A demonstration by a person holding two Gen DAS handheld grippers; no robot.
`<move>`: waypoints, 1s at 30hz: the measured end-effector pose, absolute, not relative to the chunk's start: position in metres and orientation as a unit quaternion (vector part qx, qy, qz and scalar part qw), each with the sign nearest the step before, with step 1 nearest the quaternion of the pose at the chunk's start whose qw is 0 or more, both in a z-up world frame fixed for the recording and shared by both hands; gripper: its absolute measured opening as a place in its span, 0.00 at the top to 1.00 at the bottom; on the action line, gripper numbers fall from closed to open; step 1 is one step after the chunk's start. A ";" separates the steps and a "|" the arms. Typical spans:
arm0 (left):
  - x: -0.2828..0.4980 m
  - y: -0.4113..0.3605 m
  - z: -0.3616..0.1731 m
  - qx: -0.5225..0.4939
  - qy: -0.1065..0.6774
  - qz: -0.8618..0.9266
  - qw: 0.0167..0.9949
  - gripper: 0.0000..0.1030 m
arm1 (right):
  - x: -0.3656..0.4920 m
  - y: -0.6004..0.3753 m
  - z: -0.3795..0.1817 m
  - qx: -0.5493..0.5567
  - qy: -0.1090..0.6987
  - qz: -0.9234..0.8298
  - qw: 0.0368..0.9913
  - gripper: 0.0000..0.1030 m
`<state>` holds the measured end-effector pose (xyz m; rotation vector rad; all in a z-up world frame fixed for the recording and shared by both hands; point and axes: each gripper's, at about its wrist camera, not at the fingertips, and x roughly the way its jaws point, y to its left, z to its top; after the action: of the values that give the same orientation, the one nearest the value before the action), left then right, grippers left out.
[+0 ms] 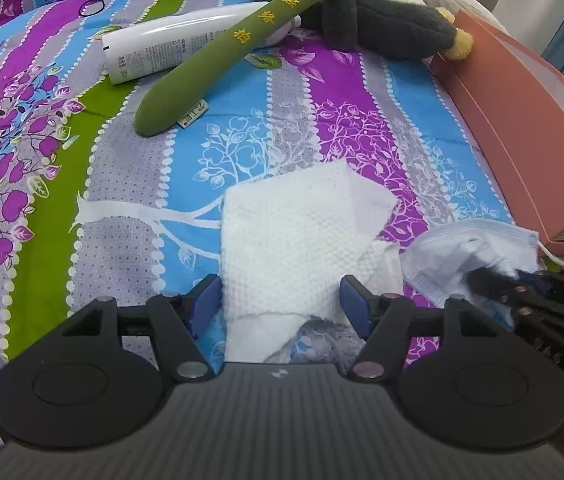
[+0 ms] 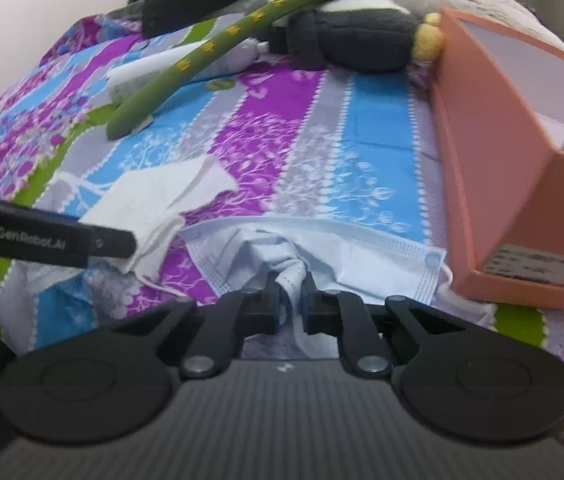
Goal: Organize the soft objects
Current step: 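Lift the white wet wipe with the left tool while the right tool lifts the face mask, then carry the wet wipe and face mask over the pink box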
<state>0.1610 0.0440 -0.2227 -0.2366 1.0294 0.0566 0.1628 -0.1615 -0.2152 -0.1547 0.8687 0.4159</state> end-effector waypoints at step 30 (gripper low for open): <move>0.157 0.024 -0.160 -0.115 0.442 -0.008 0.890 0.90 | 0.142 -0.194 -0.167 -0.020 0.372 0.163 0.913 0.87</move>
<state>0.1574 0.0235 -0.1604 -0.2391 0.9178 -0.0165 0.1422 -0.1941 -0.1670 -0.0412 0.7672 0.3348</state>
